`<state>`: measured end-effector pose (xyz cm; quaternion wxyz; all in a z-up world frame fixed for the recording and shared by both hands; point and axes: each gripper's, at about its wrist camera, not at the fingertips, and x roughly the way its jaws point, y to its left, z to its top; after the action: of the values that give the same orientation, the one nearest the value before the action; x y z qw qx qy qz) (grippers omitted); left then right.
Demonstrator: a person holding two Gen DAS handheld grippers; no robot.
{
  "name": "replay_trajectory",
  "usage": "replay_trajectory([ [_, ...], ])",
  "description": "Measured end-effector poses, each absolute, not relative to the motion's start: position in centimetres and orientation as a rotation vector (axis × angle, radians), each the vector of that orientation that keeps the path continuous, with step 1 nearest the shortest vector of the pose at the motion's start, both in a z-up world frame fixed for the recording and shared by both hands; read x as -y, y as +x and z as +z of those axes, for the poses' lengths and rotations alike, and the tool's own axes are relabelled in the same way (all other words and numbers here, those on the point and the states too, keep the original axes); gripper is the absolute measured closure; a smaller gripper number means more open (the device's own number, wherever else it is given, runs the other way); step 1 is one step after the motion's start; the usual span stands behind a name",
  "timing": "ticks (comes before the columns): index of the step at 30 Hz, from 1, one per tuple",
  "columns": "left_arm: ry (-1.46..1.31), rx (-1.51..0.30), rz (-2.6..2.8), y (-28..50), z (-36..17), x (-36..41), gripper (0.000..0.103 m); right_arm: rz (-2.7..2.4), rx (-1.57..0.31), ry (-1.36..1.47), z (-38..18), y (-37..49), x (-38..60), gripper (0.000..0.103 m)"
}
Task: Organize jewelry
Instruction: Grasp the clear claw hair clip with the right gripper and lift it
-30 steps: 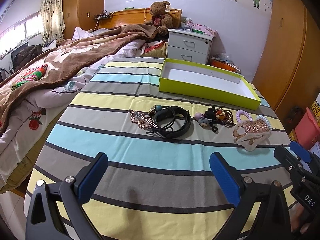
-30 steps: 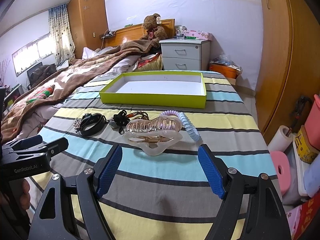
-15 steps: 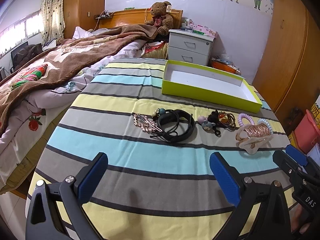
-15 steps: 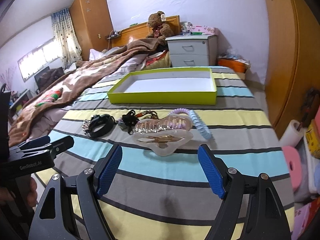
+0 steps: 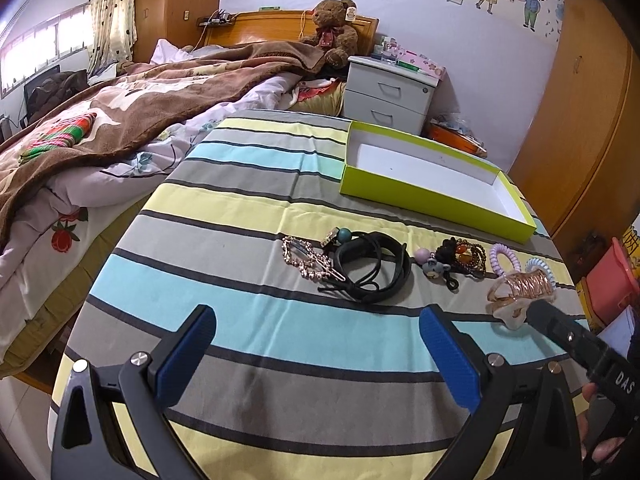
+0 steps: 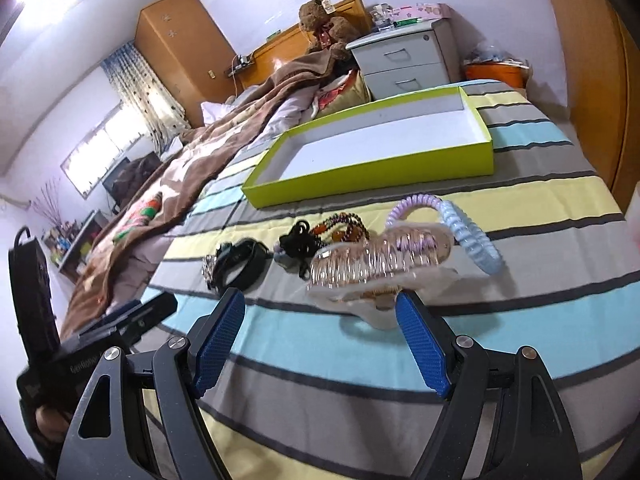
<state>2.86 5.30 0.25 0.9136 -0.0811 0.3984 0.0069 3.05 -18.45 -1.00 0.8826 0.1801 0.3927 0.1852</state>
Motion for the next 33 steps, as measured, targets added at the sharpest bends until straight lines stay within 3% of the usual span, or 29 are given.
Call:
replay_trajectory([
  [7,-0.167,-0.834,0.012,3.6,0.0,-5.7,0.0,0.335,-0.837,0.406,-1.1,4.8,18.5,0.026],
  [13,-0.177,-0.841,0.008,3.9,-0.1,-6.0,0.0,0.263,-0.847,0.384,-1.1,6.3,17.9,0.041],
  [16,-0.175,-0.85,0.003,4.2,-0.3,-6.1,0.0,0.254,-0.847,0.366,-1.1,6.8,17.5,0.053],
  [21,-0.179,-0.858,-0.003,4.5,-0.5,-6.3,0.0,0.257,-0.868,0.316,-1.4,7.0,17.0,0.058],
  [25,-0.174,-0.873,-0.004,4.7,-0.7,-6.4,0.0,0.257,-0.873,0.274,-1.6,7.1,16.7,0.076],
  [28,-0.169,-0.88,0.0,4.8,-0.8,-6.5,0.0,0.274,-0.872,0.269,-1.4,7.1,16.5,0.081],
  [30,-0.168,-0.881,0.0,4.9,-0.7,-6.6,0.0,0.278,-0.86,0.248,-1.3,7.0,16.4,0.089],
  [33,-0.158,-0.876,-0.007,4.8,-0.6,-6.4,0.002,0.289,-0.849,0.208,-0.8,6.7,16.3,0.091],
])
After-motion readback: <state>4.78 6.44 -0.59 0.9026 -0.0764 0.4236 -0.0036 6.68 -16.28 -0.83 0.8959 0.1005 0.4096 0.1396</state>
